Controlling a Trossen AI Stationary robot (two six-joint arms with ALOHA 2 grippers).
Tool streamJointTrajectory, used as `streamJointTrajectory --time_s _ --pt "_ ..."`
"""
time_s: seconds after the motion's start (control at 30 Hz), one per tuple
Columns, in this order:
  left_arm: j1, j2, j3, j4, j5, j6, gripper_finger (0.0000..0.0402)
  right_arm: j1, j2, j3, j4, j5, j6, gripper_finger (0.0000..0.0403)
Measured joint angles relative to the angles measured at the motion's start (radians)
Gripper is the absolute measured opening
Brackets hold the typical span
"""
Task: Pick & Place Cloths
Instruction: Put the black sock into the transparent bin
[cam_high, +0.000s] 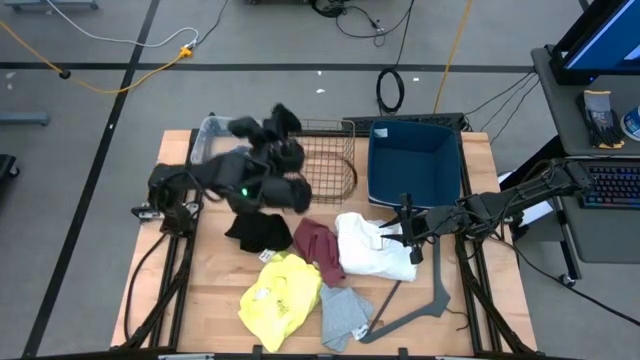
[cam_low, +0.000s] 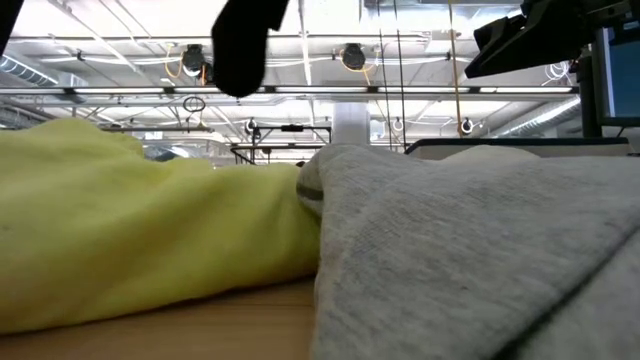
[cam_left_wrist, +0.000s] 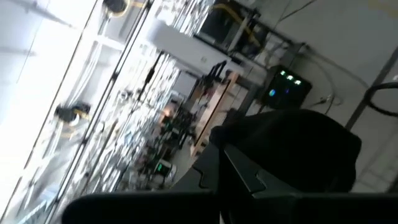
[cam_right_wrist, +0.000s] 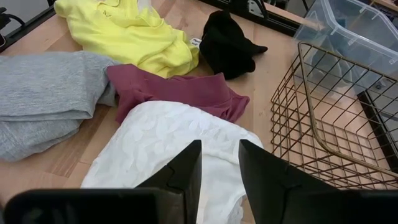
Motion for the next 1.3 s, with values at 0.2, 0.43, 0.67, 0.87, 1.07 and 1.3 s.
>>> streamJointTrajectory --time_s 0.2,0.43,0.67,0.87,1.07,1.3 --pt "0.104 -0.054 0.0 0.0 0.0 0.02 0.0 0.0 0.0 0.0 0.0 0.0 0.0 0.01" --pt "0.228 -0.086 0.0 0.0 0.013 0.036 0.0 0.0 0.0 0.0 0.0 0.0 0.0 0.01" --pt "0.352 -0.093 0.0 0.0 0.133 0.041 0.0 0.0 0.0 0.0 0.0 0.0 0.0 0.01" --pt "0.454 -0.093 -0.001 0.0 0.254 0.003 0.0 0.0 0.0 0.0 0.0 0.0 0.0 0.01" --pt "0.528 -0.094 -0.022 0.0 0.362 -0.061 0.0 0.0 0.0 0.0 0.0 0.0 0.0 0.01" --pt "0.559 -0.093 -0.153 0.0 0.43 -0.129 0.0 0.0 0.0 0.0 0.0 0.0 0.0 0.01"
